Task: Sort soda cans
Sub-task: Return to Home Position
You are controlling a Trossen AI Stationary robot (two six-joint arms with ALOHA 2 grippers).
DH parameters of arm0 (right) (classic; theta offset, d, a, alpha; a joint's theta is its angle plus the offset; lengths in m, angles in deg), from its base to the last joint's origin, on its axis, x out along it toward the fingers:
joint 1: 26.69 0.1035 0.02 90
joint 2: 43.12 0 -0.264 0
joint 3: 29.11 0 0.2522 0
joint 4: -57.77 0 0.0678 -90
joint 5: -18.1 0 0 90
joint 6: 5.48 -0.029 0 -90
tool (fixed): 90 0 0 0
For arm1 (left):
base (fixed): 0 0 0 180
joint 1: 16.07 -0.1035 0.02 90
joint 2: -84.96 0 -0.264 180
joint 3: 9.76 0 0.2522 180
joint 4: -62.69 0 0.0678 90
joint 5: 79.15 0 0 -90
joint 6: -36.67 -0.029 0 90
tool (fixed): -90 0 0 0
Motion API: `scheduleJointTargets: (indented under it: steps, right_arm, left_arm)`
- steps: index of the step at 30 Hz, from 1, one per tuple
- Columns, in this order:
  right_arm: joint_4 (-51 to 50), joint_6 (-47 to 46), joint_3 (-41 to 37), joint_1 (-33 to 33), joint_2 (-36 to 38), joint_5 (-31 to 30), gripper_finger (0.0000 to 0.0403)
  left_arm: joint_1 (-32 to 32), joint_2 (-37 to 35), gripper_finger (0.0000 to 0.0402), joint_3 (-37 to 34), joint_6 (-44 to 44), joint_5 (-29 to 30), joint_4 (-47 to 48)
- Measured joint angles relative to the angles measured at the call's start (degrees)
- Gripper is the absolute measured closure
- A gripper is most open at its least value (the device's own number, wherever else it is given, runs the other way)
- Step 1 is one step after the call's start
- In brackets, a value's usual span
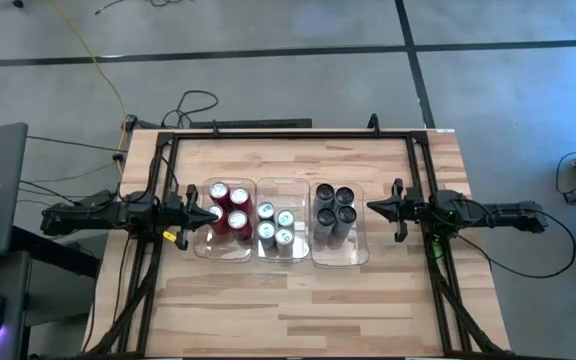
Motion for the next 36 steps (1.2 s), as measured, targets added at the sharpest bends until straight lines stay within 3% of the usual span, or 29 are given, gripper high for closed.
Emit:
scheduleJointTargets:
  steps: [36]
  right_arm:
    - [-0.02, 0.00, 0.00, 0.00, 0.01, -0.06, 0.0398]
  left_arm:
    - [0.00, 1.88, 0.0401, 0.00, -0.02, -0.02, 0.07]
